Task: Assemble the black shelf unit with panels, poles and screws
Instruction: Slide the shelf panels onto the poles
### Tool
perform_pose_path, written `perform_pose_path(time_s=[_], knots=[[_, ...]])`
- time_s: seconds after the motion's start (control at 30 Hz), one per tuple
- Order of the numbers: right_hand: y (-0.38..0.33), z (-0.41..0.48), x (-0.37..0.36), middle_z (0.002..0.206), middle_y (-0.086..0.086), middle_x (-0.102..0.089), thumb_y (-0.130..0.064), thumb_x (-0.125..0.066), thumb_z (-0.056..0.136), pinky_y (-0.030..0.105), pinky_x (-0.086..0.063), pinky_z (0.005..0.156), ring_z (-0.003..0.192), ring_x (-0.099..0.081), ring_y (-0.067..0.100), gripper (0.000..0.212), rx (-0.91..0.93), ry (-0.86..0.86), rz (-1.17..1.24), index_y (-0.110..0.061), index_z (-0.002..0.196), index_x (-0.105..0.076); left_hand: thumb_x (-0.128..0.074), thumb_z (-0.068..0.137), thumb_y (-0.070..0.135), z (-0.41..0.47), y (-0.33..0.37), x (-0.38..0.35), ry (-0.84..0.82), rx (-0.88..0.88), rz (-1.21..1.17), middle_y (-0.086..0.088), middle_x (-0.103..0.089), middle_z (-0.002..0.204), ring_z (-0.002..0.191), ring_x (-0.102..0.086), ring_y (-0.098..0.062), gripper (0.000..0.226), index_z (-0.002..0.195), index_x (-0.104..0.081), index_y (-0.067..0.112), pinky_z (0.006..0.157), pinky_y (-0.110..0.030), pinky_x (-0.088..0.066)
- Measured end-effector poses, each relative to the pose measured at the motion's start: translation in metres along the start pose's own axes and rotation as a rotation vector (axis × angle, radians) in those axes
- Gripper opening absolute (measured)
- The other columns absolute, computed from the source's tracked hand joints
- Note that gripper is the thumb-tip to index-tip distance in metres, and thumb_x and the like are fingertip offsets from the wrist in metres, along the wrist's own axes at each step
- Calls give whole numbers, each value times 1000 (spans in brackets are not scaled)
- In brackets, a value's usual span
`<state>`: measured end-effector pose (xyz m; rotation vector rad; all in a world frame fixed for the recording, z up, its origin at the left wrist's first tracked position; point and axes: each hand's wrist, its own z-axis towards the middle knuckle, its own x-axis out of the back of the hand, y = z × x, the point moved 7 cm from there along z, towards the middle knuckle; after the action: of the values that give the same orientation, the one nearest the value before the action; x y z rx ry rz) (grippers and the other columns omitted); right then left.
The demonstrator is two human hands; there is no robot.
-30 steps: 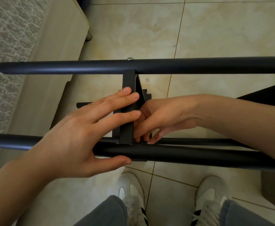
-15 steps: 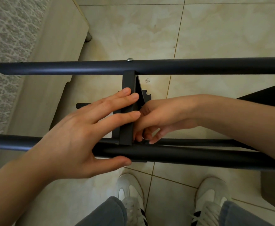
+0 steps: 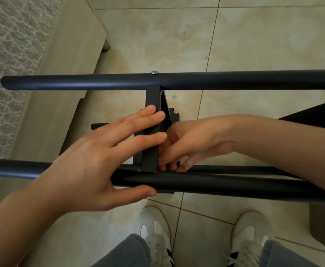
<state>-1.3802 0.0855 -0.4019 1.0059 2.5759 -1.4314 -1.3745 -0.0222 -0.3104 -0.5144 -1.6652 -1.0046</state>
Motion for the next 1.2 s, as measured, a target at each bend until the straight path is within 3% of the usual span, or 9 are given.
perform_pose_path(time_s=[0.1, 0.23, 0.33, 0.43, 0.57, 0.77, 0.97, 1.07, 1.2], knots=[[-1, -1, 6, 82, 0, -70, -27, -64, 93, 32, -53, 86, 80, -59, 14, 18, -7, 60, -67, -21, 80, -74, -59, 87, 62, 0, 1, 0, 1, -1, -4, 0, -32, 162, 152, -24, -18, 73, 145, -42, 22, 112, -50, -39], [-3, -3, 7, 92, 2, -72, -19, -65, 92, 38, -54, 93, 89, -60, 18, 9, 10, 39, -4, -16, 91, -73, -61, 86, 61, 2, 0, 1, 3, -2, -6, 0, -32, 161, 152, -25, -18, 73, 145, -43, 22, 113, -50, -38], [-2, 0, 3, 90, 4, -69, -13, -64, 92, 39, -53, 92, 89, -59, 20, 8, 17, 30, 28, -14, 89, -71, -61, 86, 61, 1, 0, 1, 3, 1, -9, 0, -32, 161, 152, -25, -18, 72, 144, -43, 22, 113, -49, -38], [0, 1, 0, 89, 6, -66, -16, -61, 94, 41, -52, 92, 89, -57, 22, 9, -11, 20, 28, -13, 92, -69, -59, 87, 62, 1, 0, 1, 2, -3, 10, 0, -33, 161, 152, -24, -18, 72, 145, -43, 22, 112, -48, -40], [2, 4, -2, 90, 6, -64, -22, -58, 97, 40, -52, 91, 85, -57, 20, 22, -43, 28, -22, -7, 111, -66, -58, 88, 62, 1, -1, 1, 6, -6, 16, -1, -33, 161, 152, -24, -18, 72, 145, -43, 21, 113, -47, -39], [-1, 0, 1, 102, 9, -69, -16, -61, 94, 43, -52, 95, 92, -64, 20, 17, -23, -17, 45, -9, 109, -67, -61, 87, 61, 1, -1, 0, 14, -15, -2, -1, -33, 161, 151, -26, -19, 72, 145, -43, 22, 111, -52, -41], [-2, 1, 1, 88, 5, -68, -13, -60, 95, 32, -53, 82, 82, -61, 17, 9, 8, -7, 10, -11, 93, -68, -61, 87, 61, 2, -2, 0, 17, -19, 4, -1, -33, 161, 151, -26, -19, 72, 145, -44, 22, 111, -52, -42], [-2, 3, 2, 71, 2, -60, -8, -59, 94, 23, -40, 64, 65, -49, 11, 17, 15, 8, 57, -11, 78, -66, -59, 88, 61, 3, -2, 1, 18, -24, 13, -1, -32, 161, 151, -26, -20, 71, 145, -43, 22, 109, -53, -43], [-4, 3, 3, 68, 2, -57, -6, -58, 94, 22, -35, 59, 61, -45, 10, 21, 21, 0, 67, -11, 76, -66, -58, 89, 61, 3, -4, 1, 23, -23, 27, -2, -32, 162, 151, -26, -20, 72, 146, -44, 20, 107, -54, -45]])
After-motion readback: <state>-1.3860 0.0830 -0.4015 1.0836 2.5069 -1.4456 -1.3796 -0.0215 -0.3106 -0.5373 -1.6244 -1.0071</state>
